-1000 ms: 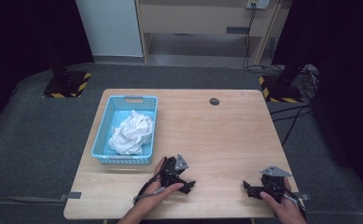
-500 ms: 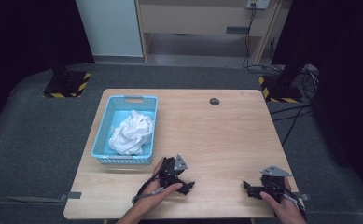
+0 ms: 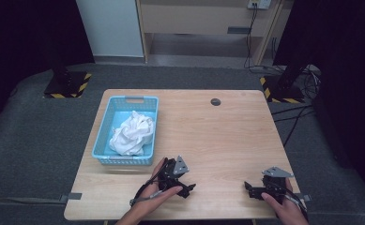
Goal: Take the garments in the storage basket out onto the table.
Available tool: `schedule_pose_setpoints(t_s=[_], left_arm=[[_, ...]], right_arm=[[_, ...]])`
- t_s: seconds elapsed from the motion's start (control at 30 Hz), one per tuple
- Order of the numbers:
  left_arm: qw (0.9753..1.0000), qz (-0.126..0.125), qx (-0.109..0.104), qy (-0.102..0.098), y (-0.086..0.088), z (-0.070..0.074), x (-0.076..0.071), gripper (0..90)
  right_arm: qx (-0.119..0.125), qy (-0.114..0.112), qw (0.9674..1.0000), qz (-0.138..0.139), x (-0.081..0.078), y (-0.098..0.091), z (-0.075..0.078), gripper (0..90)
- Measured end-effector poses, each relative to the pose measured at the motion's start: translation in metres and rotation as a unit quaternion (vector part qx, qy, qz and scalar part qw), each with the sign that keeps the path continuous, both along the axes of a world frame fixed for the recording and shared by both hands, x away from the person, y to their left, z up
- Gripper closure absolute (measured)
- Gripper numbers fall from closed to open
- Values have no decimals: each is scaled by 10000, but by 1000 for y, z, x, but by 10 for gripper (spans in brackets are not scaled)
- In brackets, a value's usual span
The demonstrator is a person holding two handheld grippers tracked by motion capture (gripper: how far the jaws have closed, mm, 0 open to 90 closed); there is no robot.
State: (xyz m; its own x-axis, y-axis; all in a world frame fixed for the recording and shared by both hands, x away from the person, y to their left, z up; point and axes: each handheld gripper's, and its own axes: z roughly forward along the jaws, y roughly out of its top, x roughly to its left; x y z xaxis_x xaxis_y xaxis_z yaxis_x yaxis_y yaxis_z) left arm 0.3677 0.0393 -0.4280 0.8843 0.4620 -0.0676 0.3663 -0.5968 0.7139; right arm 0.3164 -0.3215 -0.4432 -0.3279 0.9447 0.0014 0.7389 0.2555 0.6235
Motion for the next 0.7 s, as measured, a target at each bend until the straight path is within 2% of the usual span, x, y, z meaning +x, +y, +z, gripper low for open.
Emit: schedule_pose_setpoints(t_s=[0.5,0.7], left_arm=[[9998,-144,78,-147,2,32,-13,34],[9998,-64,-69,-176,6,47,-12,32]], right_arm=[[-1,0,10000,2,0,0,0,2],[0,-2,10000,2,0,0,0,2]])
